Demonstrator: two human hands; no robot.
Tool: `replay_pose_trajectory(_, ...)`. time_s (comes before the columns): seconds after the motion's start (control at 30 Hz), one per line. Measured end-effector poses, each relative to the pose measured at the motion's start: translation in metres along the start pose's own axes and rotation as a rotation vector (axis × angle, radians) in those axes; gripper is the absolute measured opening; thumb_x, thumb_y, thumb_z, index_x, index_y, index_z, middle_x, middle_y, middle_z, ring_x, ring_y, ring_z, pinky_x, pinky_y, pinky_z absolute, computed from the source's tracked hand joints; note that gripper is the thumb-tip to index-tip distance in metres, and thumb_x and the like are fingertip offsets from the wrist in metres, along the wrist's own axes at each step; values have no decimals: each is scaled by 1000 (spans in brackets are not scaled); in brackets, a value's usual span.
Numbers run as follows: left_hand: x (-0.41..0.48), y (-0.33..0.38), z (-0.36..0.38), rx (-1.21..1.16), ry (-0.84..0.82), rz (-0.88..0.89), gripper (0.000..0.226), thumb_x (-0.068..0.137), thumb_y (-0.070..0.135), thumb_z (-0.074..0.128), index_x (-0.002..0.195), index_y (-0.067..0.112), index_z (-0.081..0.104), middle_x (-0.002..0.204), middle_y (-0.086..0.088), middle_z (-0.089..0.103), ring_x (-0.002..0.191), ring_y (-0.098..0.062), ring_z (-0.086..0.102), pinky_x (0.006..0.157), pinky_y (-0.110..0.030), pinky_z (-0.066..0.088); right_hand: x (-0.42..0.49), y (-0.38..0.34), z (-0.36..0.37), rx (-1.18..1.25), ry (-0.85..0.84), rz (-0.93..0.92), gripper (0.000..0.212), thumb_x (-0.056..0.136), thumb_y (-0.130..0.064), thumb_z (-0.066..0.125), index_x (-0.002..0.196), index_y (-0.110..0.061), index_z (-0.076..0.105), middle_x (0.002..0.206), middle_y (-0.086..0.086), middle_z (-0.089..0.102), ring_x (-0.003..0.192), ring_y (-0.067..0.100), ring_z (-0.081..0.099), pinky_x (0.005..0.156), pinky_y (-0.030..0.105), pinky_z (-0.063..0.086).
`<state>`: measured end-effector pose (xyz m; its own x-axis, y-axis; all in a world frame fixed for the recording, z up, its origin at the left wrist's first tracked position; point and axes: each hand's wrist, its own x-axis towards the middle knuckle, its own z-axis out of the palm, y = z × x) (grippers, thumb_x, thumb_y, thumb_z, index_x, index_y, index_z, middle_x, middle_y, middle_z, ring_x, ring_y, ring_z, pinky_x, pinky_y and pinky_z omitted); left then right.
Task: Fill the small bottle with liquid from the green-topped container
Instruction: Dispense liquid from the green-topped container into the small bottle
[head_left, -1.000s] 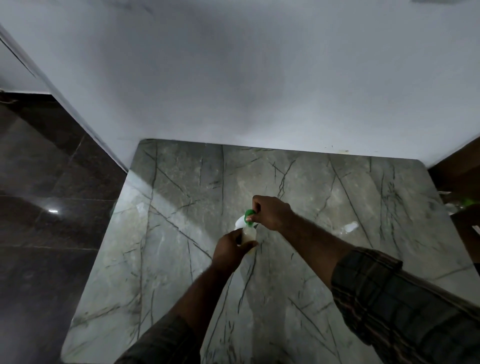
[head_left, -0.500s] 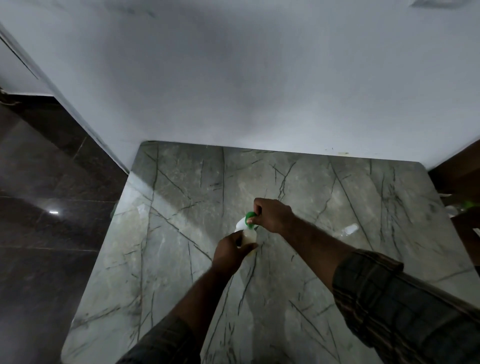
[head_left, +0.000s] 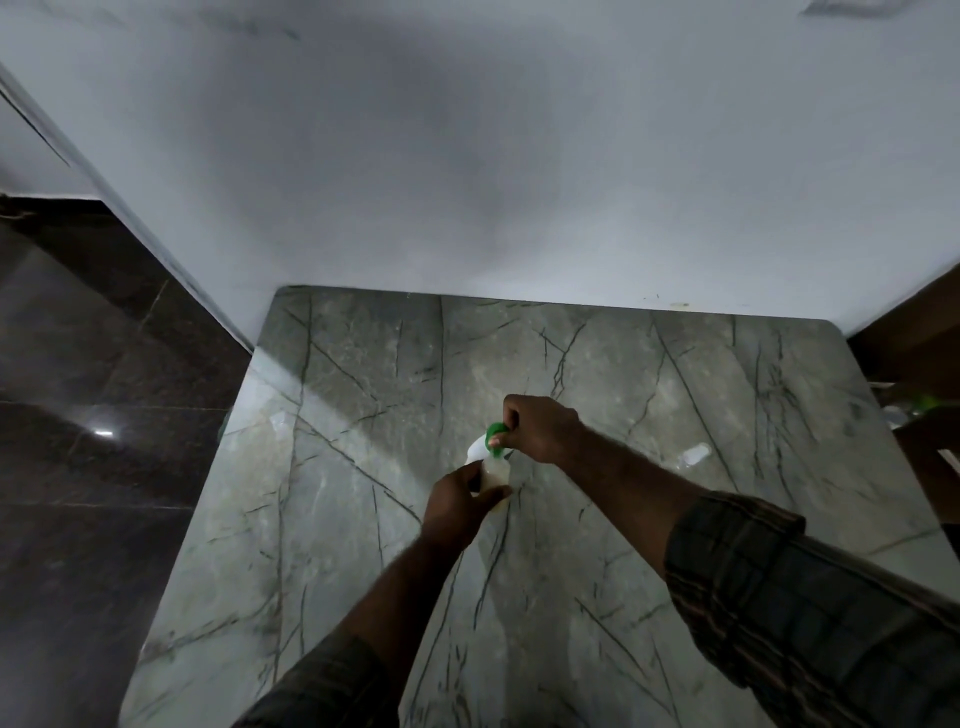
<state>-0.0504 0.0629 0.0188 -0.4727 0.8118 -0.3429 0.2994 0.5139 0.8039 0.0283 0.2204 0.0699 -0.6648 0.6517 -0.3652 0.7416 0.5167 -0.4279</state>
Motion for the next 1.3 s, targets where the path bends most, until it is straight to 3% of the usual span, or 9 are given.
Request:
replay_pose_trajectory(0.23,0,0,-2,13,-4,-2,42,81,36,76,118,17,68,99,3,72,90,-11,67,83,-31,56,-2,1,7,4,18,9,35,80,-53,69,81,-25,47,79,-7,57,79,17,55,78,38,38)
replay_pose_trajectory(0.43,1,5,-4,5,-7,-4,41,81,36,76,117,19,68,99,5,72,89,-10,67,81,-27,56,0,-3,-3,7,0,-2,35,79,-52,71,81,-25,49,79,-6,58,80,17,56,78,38,42)
replay_pose_trajectory(0.67,1,2,-2,46,-29,-2,35,82,38,74,109,18,70,97,-8,73,88,-22,69,84,-44,56,-3,-1,7,37,7,17,34,82,-48,70,81,-24,45,75,-7,52,80,19,55,76,37,39)
replay_pose_trajectory(0.83,1,6,-3,23,-10,0,37,82,37,75,114,18,69,98,1,74,88,-14,69,83,-38,58,-2,-5,-2,21,-11,26,34,81,-49,71,80,-26,46,78,-7,55,82,18,55,79,40,43)
replay_pose_trajectory(1.0,1,3,-2,36,-21,-14,38,80,40,76,111,20,70,94,0,74,85,-15,69,82,-42,57,-1,2,9,62,-25,26,37,82,-49,69,72,-28,41,70,-7,50,76,18,54,74,40,45)
replay_pose_trajectory(1.3,1,8,-5,30,-11,-2,42,82,37,75,119,19,67,102,2,74,91,-12,68,85,-34,57,3,0,2,67,-35,22,37,81,-47,71,71,-28,42,70,-7,51,74,16,53,74,39,46)
